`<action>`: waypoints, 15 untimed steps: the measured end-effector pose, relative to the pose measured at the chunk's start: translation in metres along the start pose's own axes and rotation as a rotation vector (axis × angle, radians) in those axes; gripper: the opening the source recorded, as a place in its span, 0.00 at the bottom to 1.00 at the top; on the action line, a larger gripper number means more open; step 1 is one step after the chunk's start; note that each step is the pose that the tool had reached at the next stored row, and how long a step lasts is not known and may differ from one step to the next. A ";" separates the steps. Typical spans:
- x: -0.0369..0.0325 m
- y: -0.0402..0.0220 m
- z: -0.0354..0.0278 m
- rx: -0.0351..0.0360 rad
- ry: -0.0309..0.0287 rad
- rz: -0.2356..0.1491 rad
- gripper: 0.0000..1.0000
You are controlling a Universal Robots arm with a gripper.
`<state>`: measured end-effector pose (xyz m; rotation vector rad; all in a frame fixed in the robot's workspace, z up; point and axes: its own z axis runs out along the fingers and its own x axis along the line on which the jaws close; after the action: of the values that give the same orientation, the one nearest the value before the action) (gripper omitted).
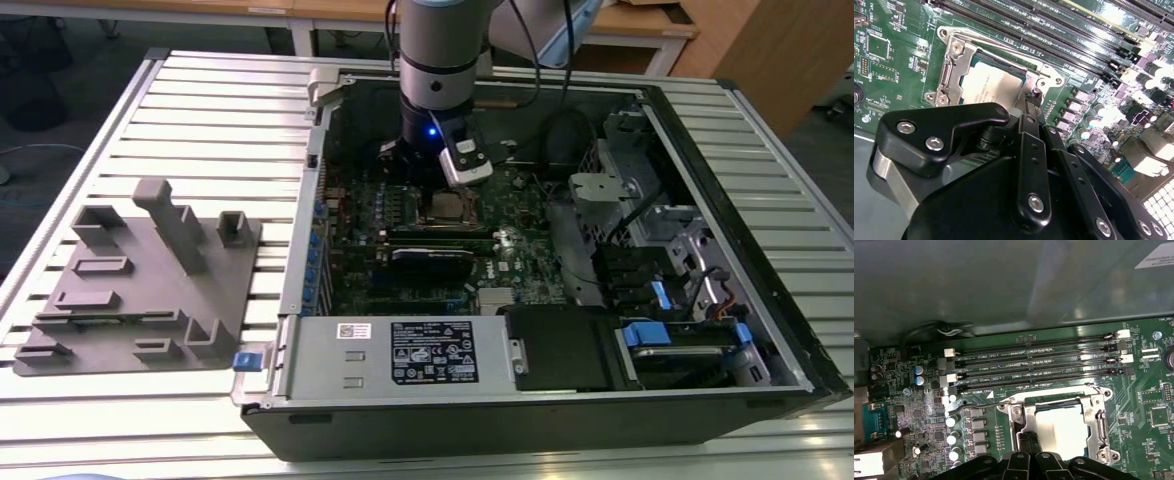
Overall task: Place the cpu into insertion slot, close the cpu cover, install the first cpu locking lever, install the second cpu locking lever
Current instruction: 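Close the cpu cover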
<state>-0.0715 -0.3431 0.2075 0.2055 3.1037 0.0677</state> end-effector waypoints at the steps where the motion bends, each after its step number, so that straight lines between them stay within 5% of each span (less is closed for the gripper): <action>1: 0.0000 0.0000 0.0000 -0.0001 0.0000 0.000 0.11; 15: -0.0007 0.0005 0.0026 -0.0001 0.0001 -0.002 0.11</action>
<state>-0.0707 -0.3426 0.2050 0.2029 3.1039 0.0678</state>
